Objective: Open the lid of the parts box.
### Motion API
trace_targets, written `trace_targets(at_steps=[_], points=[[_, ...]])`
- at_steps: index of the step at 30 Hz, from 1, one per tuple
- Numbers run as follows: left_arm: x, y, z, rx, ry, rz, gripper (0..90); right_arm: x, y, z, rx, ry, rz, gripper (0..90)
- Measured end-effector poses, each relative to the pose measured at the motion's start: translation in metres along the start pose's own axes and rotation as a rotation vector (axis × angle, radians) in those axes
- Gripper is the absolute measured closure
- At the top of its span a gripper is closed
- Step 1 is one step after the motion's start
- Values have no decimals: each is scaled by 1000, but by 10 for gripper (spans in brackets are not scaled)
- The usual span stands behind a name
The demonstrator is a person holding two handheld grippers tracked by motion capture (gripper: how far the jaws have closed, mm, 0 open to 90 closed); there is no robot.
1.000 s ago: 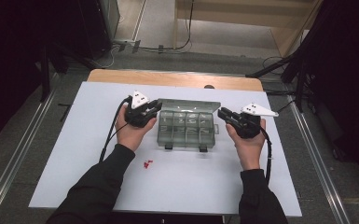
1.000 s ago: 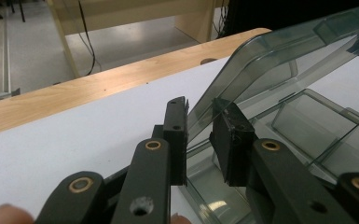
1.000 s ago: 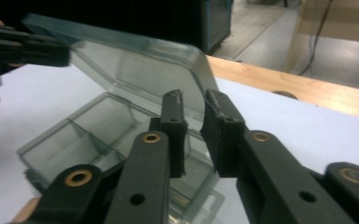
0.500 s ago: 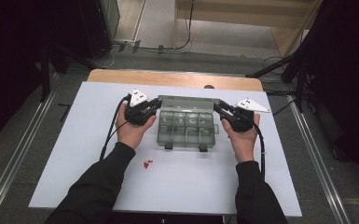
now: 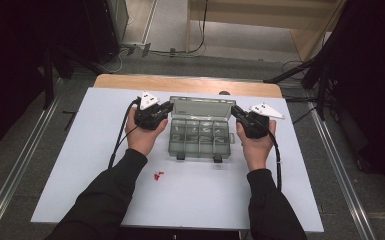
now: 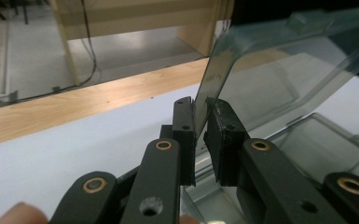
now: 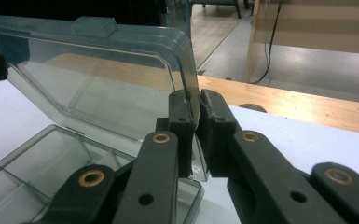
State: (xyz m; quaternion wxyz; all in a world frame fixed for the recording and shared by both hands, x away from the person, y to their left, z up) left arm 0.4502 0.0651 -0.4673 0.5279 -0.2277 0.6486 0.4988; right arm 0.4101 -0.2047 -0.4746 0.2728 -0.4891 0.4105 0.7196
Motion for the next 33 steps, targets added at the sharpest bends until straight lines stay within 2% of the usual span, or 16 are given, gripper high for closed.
trace_targets(at_steps=[4,8,15,18,20,23,28,33], points=[[10,-12,1,-18,18,47,778,-2,-2,-1,13,-5,0,851],[13,-17,0,-12,30,66,802,-3,-3,-2,17,-8,1,854],[11,-19,-1,-76,57,89,854,-5,-9,-3,31,-19,-8,859],[9,-20,-3,-108,27,108,864,-6,-11,-5,37,-16,-11,861],[8,-21,-3,-117,38,110,867,-6,-12,-6,36,-16,-12,859],[7,-22,-3,-120,43,119,870,-5,-16,-8,40,-10,-9,851],[7,-24,-2,-118,60,121,869,5,-27,-9,87,18,38,817],[6,-26,0,-107,65,123,869,8,-32,-14,99,-34,33,871]])
Point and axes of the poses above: each handheld gripper's, and its own axes: y roughly backward along the jaws, x roughly out of its underside, z roughly to its left, the point moved 6 cm from there along -y, roughly forward along the jaws, and after that the axes turned 10 degrees about -x, right-handed, at the moved point
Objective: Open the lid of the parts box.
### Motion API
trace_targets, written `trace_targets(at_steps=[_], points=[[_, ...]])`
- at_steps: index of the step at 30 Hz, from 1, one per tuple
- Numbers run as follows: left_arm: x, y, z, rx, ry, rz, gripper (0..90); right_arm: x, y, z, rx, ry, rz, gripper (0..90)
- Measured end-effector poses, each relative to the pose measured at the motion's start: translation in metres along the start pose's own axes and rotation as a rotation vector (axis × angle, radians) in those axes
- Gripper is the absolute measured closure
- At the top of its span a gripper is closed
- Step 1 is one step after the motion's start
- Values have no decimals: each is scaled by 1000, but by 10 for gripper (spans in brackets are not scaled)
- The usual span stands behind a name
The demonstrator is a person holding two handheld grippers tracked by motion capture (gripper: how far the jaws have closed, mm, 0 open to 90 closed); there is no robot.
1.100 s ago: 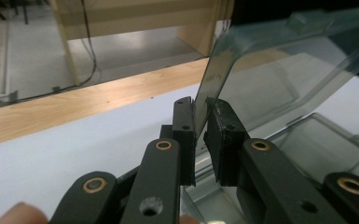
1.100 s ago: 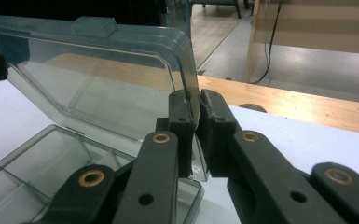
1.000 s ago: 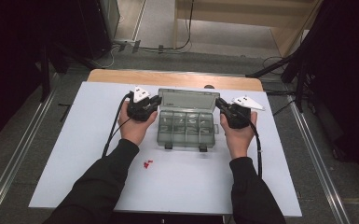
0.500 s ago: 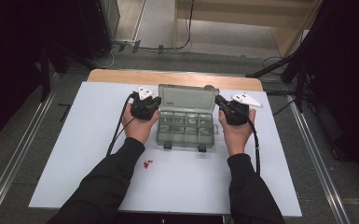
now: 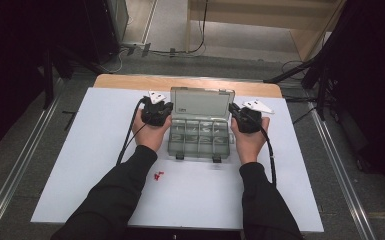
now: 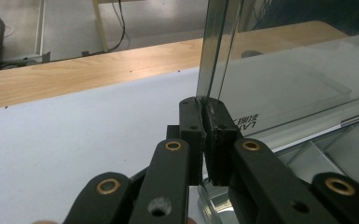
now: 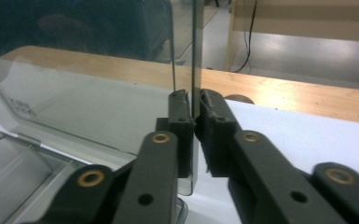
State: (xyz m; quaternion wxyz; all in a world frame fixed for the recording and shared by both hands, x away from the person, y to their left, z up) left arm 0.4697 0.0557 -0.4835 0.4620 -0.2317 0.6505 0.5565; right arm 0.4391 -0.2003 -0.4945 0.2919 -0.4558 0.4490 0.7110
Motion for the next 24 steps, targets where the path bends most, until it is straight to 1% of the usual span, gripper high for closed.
trace_targets(at_steps=[1,2,3,4,5,7,8,9,10,15,16,17,19,22,23,24], points=[[0,-1,0,1,4,1,868,0,-1,0,-3,-40,-2,873],[-1,-1,1,5,6,4,868,-1,-2,0,-2,-56,-2,876],[-1,-2,1,6,6,7,868,-1,-3,-1,10,-54,5,879],[-2,-3,2,11,15,9,868,-2,-4,0,17,-59,14,881],[-2,-4,2,16,25,14,867,-3,-6,-1,15,-60,22,882],[-3,-5,5,40,63,30,864,-4,-8,-2,5,-69,35,883],[-3,-6,6,50,69,39,863,-5,-9,-3,-1,-58,41,883],[-4,-7,7,60,75,43,862,-6,-10,-4,-1,-62,46,883],[-5,-9,8,63,85,56,861,-7,-11,-4,-3,-55,49,883],[-8,-17,11,79,94,94,862,-8,-16,-8,-13,-82,68,882],[-9,-19,12,81,91,105,862,-8,-17,-8,-11,-94,73,882],[-9,-20,13,85,104,108,862,-9,-19,-9,-12,-99,79,882],[-10,-23,14,95,117,114,862,-10,-21,-11,-19,-103,88,881],[-10,-27,16,110,129,127,862,-11,-25,-14,-34,-116,107,880],[-10,-29,16,116,142,133,862,-12,-26,-15,-37,-117,112,880],[-10,-30,17,116,142,139,861,-12,-27,-16,-40,-125,118,880]])
Point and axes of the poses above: each handheld gripper's, and its own axes: y roughly backward along the jaws, x roughly out of its underside, z roughly to its left, the point moved 6 cm from there along -y, roughly forward along the jaws, and after that the axes turned 10 degrees about -x, right-handed, at the moved point
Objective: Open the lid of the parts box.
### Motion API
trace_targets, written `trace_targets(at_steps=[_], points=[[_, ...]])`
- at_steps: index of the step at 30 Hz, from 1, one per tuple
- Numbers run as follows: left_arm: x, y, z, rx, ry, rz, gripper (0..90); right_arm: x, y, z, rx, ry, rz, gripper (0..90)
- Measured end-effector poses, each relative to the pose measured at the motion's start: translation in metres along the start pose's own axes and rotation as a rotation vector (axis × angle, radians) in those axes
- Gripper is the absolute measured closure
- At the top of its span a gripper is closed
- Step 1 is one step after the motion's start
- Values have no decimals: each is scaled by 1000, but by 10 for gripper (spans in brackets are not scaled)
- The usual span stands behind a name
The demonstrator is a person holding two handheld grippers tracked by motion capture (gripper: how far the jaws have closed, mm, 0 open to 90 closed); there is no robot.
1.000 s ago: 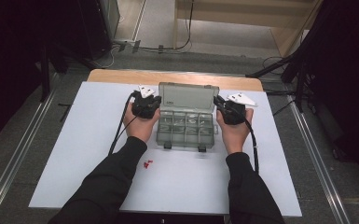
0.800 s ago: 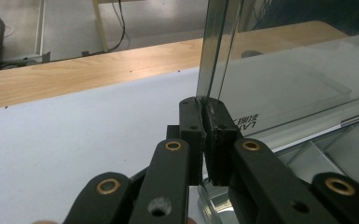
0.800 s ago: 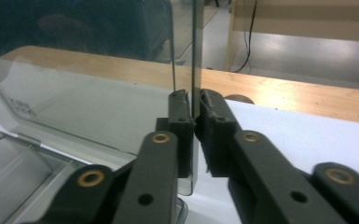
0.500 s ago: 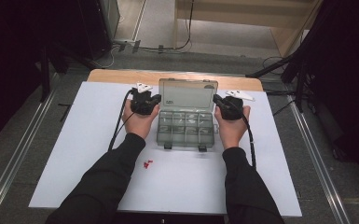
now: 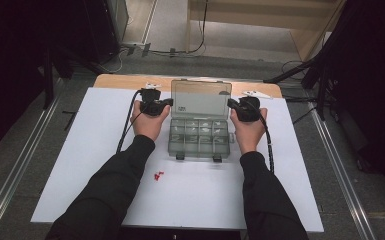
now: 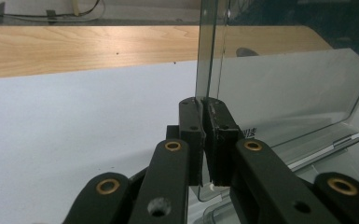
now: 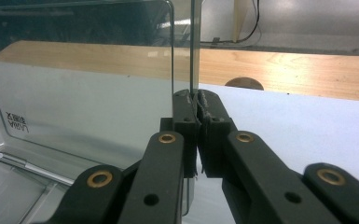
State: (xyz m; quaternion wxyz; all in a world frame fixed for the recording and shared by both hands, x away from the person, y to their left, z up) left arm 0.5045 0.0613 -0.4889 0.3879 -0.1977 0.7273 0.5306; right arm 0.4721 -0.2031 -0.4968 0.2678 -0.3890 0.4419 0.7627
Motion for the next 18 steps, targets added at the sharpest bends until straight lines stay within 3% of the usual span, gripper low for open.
trace_targets(at_steps=[7,18], points=[[-3,-9,3,8,21,34,864,1,-8,-6,-3,-21,8,881],[-2,-16,6,32,44,39,869,4,-17,-15,-30,-63,26,882]])
Point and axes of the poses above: each handheld gripper's, and its own axes: y roughly backward along the jaws, x roughly out of its underside, z roughly to its left, the point moved 6 cm from there along -y, roughly forward along the jaws, and after that the axes turned 10 degrees about -x, right-handed, at the moved point
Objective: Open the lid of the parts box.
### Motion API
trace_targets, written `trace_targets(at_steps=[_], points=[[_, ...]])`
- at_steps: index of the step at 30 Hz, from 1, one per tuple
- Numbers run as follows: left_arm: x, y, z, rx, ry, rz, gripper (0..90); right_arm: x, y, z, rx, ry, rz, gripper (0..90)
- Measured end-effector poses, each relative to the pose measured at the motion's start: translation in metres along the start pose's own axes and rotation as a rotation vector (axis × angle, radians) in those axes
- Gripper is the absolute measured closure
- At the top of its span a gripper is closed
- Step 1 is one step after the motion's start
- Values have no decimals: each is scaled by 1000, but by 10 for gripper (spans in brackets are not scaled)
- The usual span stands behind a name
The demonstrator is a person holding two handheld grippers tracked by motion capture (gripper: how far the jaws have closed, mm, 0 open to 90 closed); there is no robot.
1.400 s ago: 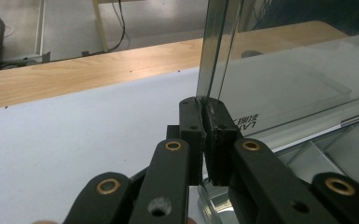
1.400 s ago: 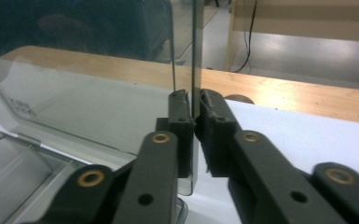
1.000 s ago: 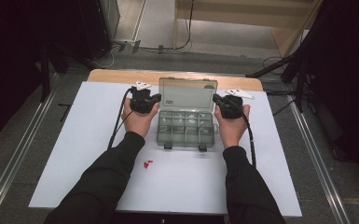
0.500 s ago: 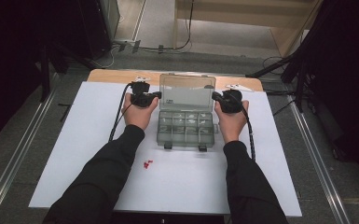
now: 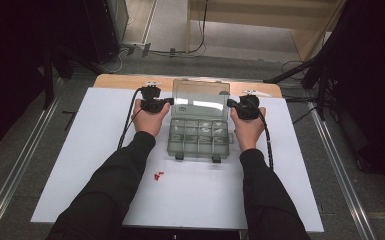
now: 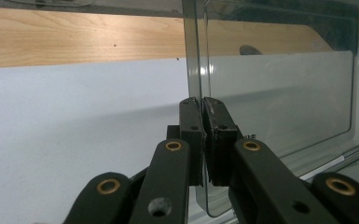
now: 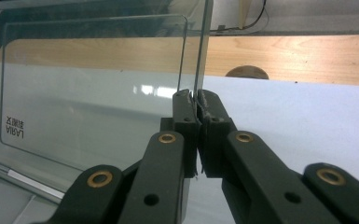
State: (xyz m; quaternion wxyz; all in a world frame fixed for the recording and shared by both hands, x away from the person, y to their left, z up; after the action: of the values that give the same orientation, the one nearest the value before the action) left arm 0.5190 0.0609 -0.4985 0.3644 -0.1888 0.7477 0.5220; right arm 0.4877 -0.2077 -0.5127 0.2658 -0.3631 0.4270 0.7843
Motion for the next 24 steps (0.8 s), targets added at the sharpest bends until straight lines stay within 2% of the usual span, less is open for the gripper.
trace_targets(at_steps=[4,8,12,24], points=[[1,-3,3,9,11,15,870,2,-3,-3,-16,-34,4,882],[2,-6,4,27,52,27,869,4,-6,-5,-19,-45,10,882],[4,-9,7,38,73,51,870,6,-8,-7,-20,-56,16,882],[11,-17,11,40,88,95,873,15,-15,-10,-10,-72,47,894]])
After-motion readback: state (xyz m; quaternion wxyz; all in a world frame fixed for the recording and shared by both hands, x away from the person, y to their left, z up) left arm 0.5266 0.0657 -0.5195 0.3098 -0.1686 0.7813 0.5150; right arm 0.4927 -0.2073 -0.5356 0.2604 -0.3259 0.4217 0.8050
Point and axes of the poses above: each handheld gripper's, and its own axes: y roughly backward along the jaws, x roughly out of its underside, z roughly to its left, the point moved 6 cm from there along -y, roughly forward along the jaws, and after that the axes turned 10 degrees about -x, right-handed, at the moved point
